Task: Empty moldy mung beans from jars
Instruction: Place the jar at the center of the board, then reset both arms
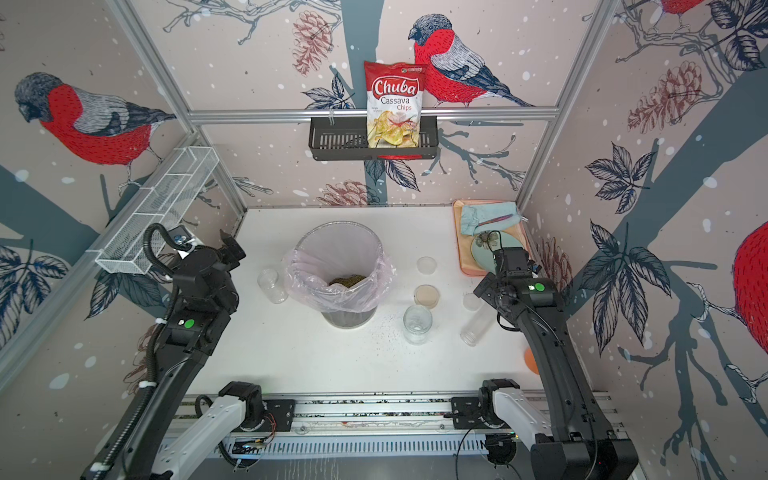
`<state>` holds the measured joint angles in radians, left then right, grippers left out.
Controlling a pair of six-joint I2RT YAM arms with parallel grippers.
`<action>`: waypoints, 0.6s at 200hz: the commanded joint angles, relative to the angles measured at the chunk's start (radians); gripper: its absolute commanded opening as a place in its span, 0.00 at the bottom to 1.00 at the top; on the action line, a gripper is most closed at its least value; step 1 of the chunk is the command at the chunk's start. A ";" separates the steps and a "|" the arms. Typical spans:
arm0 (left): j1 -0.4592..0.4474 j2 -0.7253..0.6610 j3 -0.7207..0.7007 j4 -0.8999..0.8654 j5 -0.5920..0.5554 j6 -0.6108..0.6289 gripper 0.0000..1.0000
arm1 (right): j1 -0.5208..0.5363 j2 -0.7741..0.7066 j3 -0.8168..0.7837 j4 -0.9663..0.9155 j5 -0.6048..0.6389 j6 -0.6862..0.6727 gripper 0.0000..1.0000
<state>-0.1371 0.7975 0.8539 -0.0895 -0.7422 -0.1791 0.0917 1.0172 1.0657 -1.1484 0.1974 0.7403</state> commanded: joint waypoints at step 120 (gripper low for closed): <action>0.021 -0.004 -0.004 0.024 0.156 -0.016 0.97 | -0.188 0.048 -0.164 -0.108 -0.245 -0.107 1.00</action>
<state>-0.1192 0.7921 0.8497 -0.0887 -0.6022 -0.1837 -0.0902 1.0473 0.9169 -1.2491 0.0166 0.6632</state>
